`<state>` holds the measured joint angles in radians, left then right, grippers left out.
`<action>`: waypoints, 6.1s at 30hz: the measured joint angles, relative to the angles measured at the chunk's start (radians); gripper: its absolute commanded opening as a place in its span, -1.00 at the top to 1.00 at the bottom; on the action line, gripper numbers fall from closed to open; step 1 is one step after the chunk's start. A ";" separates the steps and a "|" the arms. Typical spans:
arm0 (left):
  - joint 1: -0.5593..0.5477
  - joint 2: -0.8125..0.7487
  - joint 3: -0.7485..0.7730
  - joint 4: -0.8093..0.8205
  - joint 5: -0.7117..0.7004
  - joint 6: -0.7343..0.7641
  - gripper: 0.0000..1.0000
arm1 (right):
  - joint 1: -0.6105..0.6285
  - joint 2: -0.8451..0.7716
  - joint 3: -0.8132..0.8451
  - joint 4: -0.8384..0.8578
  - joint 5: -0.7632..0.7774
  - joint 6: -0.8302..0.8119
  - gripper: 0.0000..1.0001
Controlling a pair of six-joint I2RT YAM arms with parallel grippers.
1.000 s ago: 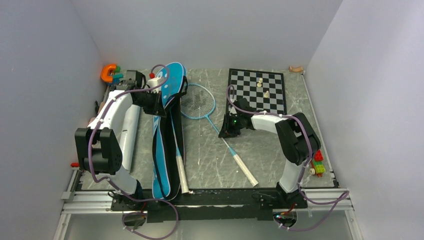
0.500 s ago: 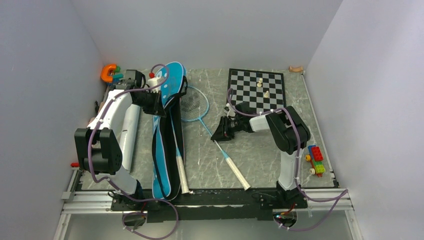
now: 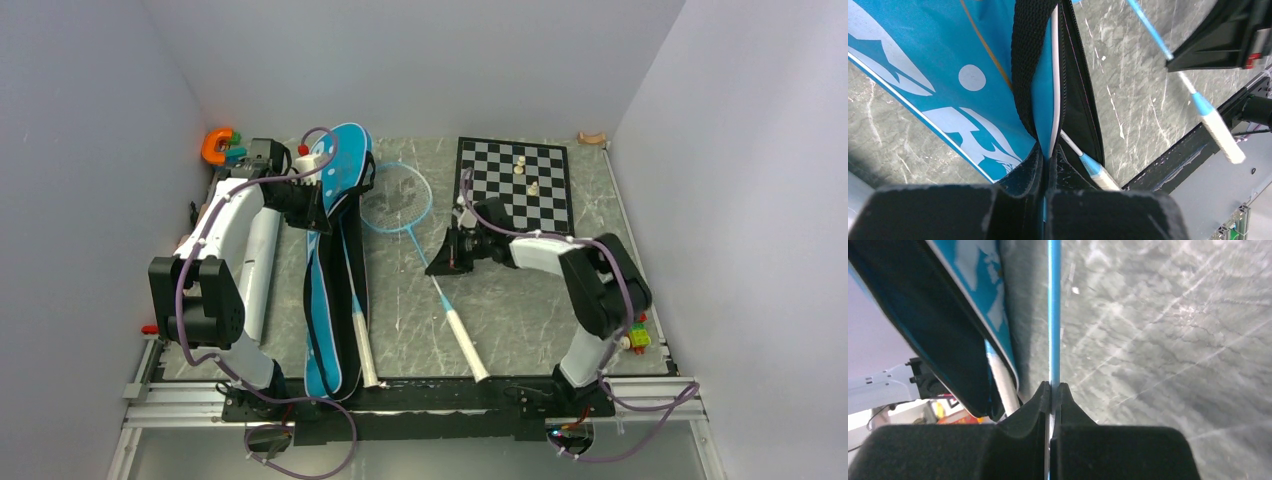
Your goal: Pack up the badminton gear
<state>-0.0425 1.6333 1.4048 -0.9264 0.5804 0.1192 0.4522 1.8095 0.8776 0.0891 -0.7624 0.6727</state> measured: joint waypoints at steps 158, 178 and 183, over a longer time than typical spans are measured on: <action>-0.137 0.067 0.084 -0.154 0.168 0.210 -0.33 | 0.294 -0.064 0.164 -0.077 0.498 0.062 1.00; -0.242 0.019 0.056 -0.013 0.169 0.216 -0.02 | 0.369 -0.226 0.386 -0.517 0.682 -0.132 1.00; -0.253 0.013 -0.013 -0.013 0.260 0.220 -0.34 | 0.369 -0.196 0.432 -0.537 0.674 -0.129 1.00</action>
<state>-0.2951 1.6466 1.3914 -0.9394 0.8406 0.3393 0.8207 1.6131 1.3098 -0.4480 -0.0887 0.5442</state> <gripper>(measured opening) 0.581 0.022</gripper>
